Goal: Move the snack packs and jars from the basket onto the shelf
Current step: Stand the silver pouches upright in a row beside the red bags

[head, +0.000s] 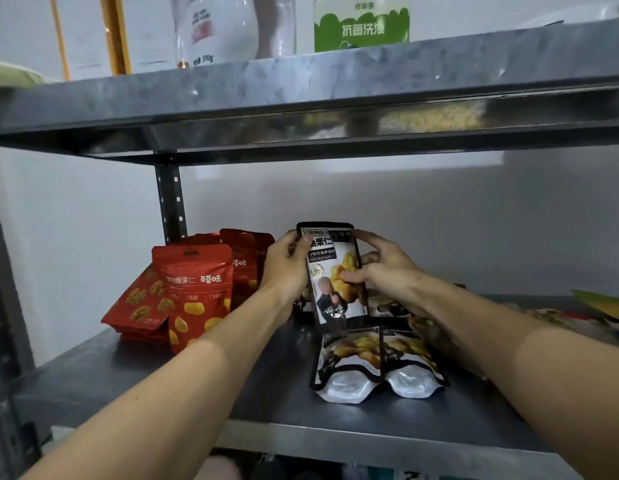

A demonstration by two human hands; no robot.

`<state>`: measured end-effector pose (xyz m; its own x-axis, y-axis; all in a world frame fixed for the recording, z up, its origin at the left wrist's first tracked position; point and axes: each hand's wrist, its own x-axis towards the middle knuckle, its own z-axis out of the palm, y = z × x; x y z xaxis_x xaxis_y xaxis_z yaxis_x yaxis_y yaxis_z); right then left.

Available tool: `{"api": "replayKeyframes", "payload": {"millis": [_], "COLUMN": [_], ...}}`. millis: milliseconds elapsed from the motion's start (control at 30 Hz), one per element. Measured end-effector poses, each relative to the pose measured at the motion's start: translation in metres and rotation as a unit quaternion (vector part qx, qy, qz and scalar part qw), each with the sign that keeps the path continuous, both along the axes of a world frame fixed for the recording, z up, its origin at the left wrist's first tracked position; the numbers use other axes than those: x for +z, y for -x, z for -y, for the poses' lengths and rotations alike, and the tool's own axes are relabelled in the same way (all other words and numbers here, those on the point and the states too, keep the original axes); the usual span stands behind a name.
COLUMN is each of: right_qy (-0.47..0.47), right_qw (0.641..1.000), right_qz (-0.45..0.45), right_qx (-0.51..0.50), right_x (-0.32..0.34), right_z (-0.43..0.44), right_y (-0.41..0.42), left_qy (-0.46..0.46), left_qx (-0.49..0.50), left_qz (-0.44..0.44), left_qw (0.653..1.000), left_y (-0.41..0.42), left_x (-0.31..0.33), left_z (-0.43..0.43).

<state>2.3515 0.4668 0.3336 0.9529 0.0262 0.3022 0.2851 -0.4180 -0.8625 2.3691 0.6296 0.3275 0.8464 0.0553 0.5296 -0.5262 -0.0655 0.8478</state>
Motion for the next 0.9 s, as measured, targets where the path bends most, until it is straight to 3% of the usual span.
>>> {"api": "replayKeyframes", "payload": {"millis": [133,300,900], "right_qy": [-0.035,-0.037,0.011], "right_qw": [0.998,0.996,0.994], "right_qz": [0.047,0.075,0.105], "right_qx": [-0.039,-0.033,-0.034], "right_x": [-0.011,-0.029,-0.052], "right_z": [-0.027,-0.052,-0.062], "right_y": [-0.010,-0.025,-0.059], "left_qy": [-0.013,-0.051,-0.088], "left_qx": [-0.046,-0.032,-0.020], "left_qz": [-0.035,-0.061,0.007], "left_qw": [0.998,0.996,0.996], "left_y": [-0.007,-0.018,-0.039], "left_x": [-0.018,-0.039,-0.065], "left_z": [-0.016,-0.035,-0.049]}}
